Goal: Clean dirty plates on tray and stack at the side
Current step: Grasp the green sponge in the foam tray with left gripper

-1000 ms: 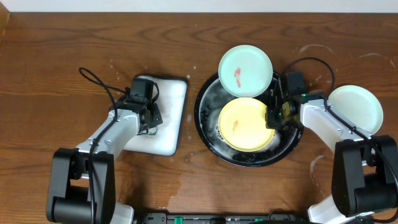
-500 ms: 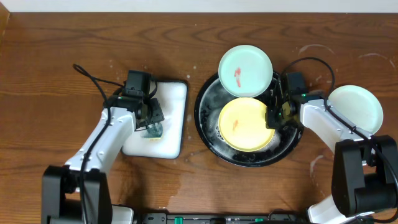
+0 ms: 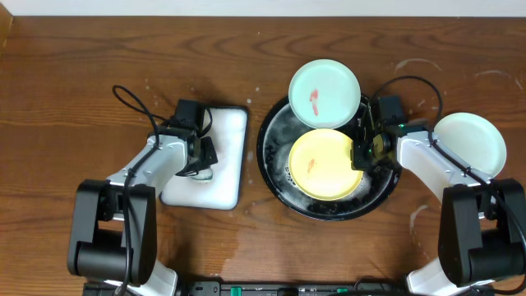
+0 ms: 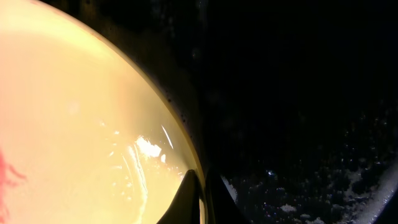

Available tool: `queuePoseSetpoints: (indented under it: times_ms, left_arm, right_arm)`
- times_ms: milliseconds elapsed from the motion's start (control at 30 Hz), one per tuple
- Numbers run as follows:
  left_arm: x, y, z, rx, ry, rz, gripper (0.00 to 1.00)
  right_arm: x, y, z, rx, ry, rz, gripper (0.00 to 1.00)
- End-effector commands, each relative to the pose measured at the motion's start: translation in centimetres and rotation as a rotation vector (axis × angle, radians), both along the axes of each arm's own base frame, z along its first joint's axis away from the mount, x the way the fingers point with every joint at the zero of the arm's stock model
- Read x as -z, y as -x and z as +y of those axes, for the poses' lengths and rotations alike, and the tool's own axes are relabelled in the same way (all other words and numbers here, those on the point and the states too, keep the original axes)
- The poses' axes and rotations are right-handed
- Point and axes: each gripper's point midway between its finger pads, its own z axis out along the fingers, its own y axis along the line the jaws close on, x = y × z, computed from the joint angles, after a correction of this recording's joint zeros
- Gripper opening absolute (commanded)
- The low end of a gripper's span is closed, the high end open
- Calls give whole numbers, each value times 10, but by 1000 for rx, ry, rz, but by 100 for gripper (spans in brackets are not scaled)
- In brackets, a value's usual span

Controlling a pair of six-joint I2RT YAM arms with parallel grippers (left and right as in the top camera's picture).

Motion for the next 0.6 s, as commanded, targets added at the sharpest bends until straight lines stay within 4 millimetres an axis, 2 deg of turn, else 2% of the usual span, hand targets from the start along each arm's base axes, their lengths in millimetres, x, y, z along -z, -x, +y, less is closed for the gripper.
queuePoseSetpoints:
  times_ms: [0, 133, 233, 367, 567]
  left_arm:
    - [-15, -1, -14, 25, 67, 22, 7]
    - [-50, -13, -16, 27, 76, -43, 8]
    - [-64, -16, -17, 30, 81, -89, 8]
    - [-57, -15, -12, 31, 54, -73, 8]
    - [-26, -9, -6, 27, 1, -1, 7]
  right_arm:
    - [5, 2, -19, 27, 108, 2, 1]
    - [5, 2, -19, 27, 108, 2, 1]
    - [5, 2, -19, 27, 108, 2, 1]
    - [5, 2, -18, 27, 108, 2, 1]
    - [5, 2, -19, 27, 108, 2, 1]
